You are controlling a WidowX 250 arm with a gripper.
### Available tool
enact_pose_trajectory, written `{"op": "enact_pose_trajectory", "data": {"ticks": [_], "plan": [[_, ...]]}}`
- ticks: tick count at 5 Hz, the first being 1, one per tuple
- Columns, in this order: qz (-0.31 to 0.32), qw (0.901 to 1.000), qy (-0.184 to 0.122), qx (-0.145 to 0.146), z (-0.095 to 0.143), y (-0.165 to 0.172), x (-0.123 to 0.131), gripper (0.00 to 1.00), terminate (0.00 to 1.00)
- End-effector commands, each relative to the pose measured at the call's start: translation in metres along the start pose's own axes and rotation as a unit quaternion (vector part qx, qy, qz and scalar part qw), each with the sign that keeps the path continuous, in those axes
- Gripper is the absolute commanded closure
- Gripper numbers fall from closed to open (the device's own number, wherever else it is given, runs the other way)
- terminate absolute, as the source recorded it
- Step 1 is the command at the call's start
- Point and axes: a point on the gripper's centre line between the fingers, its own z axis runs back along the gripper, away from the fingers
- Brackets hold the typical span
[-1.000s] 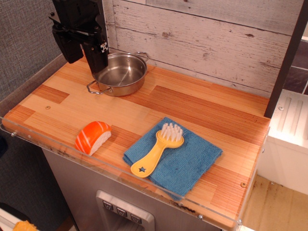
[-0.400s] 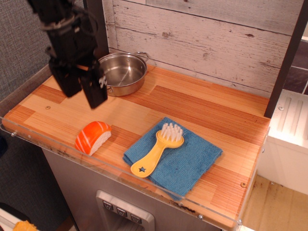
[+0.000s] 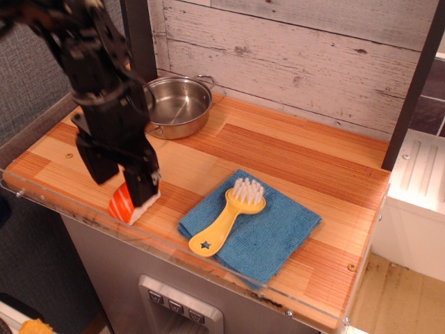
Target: Put the sushi inside the pot.
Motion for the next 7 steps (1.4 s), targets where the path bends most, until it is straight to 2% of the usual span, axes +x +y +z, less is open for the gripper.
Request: {"op": "enact_pose_trajectory", "data": {"ticks": [1, 2, 3, 5, 6, 7], "plan": [[-0.015, 0.9991, 0.031, 0.024, -0.029, 0.009, 0.013, 0.00, 0.00], [-0.015, 0.9988, 0.040, 0.024, -0.037, 0.010, 0.014, 0.00, 0.00], [-0.030, 0.9994, 0.017, 0.006, -0.023, 0.005, 0.017, 1.00, 0.00], [-0.033, 0.9978, -0.048, -0.031, 0.053, 0.011, 0.042, 1.00, 0.00], [0.010, 0.9969, -0.069, -0.036, 0.067, 0.037, 0.086, 1.00, 0.00], [0.044, 0.9970, -0.050, -0.038, 0.046, 0.061, 0.124, 1.00, 0.00]]}}
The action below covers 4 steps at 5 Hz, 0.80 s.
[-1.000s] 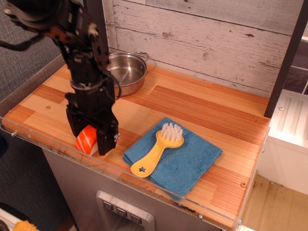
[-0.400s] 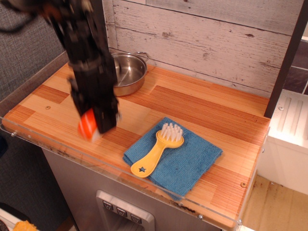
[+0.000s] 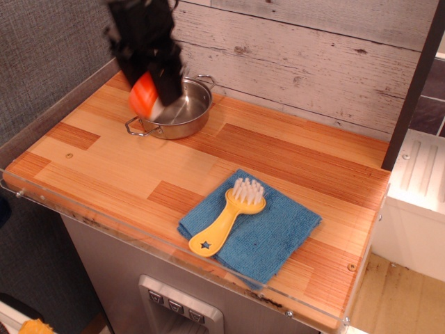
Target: Put the sushi inside the pot.
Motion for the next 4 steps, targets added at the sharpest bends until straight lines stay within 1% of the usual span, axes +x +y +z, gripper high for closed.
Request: {"op": "enact_pose_trajectory", "data": {"ticks": [1, 2, 3, 4], "plan": [[0.041, 0.9987, 0.021, 0.023, -0.032, 0.041, 0.046, 1.00, 0.00], [0.048, 0.9975, 0.039, 0.034, -0.047, 0.050, 0.051, 1.00, 0.00], [0.048, 0.9970, 0.046, 0.039, -0.052, 0.054, 0.055, 0.00, 0.00], [0.040, 0.9972, 0.040, 0.048, -0.047, 0.052, 0.054, 0.00, 0.00]]}}
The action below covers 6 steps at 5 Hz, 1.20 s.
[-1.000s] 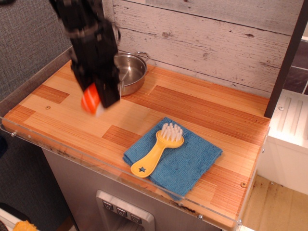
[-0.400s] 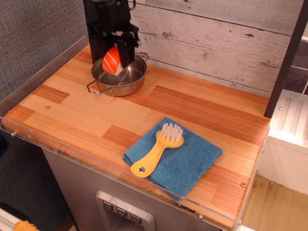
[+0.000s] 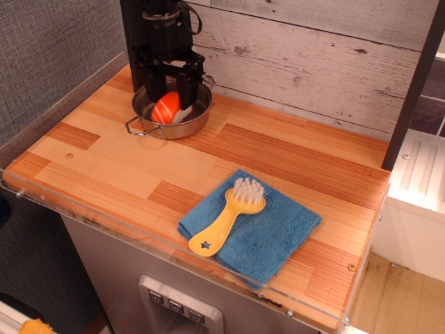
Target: Put the sushi inside the pot.
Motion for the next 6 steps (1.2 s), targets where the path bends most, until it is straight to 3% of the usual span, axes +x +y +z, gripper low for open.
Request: {"op": "enact_pose_trajectory", "data": {"ticks": [1, 3, 5, 6], "plan": [[-0.020, 0.9986, -0.046, 0.018, 0.037, -0.002, -0.012, 0.00, 0.00], [-0.058, 0.9944, -0.080, 0.037, 0.059, -0.009, -0.081, 0.00, 0.00], [-0.063, 0.9944, -0.071, 0.046, 0.049, -0.008, -0.104, 0.00, 0.00], [-0.054, 0.9961, -0.039, 0.058, 0.050, -0.005, -0.107, 0.00, 0.00]]}}
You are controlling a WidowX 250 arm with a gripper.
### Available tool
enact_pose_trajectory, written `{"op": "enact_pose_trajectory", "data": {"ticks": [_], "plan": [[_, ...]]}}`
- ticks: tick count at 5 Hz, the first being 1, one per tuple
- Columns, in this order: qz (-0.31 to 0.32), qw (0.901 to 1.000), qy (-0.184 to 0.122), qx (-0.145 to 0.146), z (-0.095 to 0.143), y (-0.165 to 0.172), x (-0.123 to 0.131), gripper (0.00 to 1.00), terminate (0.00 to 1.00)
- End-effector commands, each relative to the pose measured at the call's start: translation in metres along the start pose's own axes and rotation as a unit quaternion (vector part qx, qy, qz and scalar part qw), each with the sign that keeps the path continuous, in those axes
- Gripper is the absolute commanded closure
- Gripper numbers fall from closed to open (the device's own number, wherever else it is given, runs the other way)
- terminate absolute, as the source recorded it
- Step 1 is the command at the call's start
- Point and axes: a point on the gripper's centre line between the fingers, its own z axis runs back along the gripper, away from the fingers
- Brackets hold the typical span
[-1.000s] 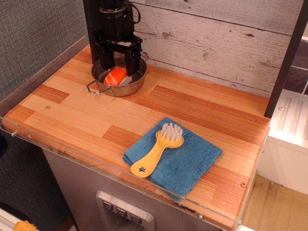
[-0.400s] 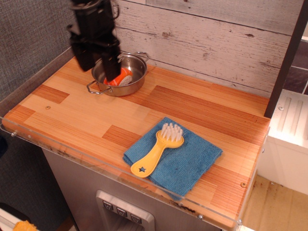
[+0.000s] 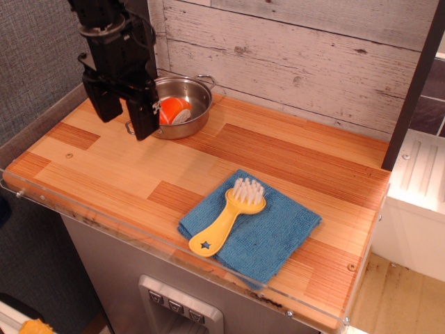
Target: Put the sushi inside the pot.
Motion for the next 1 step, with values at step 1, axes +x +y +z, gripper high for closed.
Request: {"op": "enact_pose_trajectory", "data": {"ticks": [1], "plan": [[0.006, 0.9996, 0.009, 0.024, 0.0145, 0.0123, -0.0062, 0.00, 1.00]]}}
